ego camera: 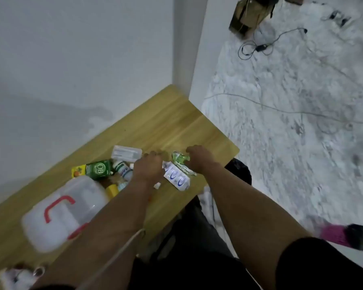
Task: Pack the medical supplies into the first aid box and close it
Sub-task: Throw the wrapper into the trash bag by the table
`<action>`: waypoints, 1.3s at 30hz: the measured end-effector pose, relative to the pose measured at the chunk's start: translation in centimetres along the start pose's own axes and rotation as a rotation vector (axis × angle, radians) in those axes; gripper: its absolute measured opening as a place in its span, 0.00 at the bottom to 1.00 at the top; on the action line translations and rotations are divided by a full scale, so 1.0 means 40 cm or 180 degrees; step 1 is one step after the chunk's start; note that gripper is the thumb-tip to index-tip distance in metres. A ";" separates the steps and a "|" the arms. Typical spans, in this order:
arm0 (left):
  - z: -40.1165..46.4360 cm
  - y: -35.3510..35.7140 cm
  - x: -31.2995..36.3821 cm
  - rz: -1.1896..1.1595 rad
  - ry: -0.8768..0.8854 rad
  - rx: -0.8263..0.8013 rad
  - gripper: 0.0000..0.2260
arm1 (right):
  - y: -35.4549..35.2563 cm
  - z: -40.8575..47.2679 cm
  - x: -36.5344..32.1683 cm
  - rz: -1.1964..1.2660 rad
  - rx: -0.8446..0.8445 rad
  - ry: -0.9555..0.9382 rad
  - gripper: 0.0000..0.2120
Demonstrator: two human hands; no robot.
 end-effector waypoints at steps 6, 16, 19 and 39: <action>0.069 0.078 0.006 0.0651 0.0115 -0.0312 0.23 | 0.101 0.030 0.023 -0.0149 -0.0176 0.0291 0.33; 0.124 0.082 0.066 0.0272 0.0693 -0.0143 0.03 | 0.121 0.043 0.107 0.1088 -0.0171 0.0827 0.21; 0.153 0.069 0.123 -0.0236 0.0808 -0.0196 0.09 | 0.115 0.012 0.165 0.1624 -0.0125 0.1076 0.07; 0.392 0.310 0.820 -0.0665 0.1117 -0.0817 0.10 | 0.310 -0.198 0.760 0.2942 0.0254 0.3194 0.05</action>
Point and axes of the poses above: each hand's wrist, its own z-axis towards the middle knuckle, its own y-axis out of the palm, x = y × z, the point moved 5 cm from there along z, towards the middle knuckle, and after that the axes turned 14 degrees about -z, right-handed, at the moved point
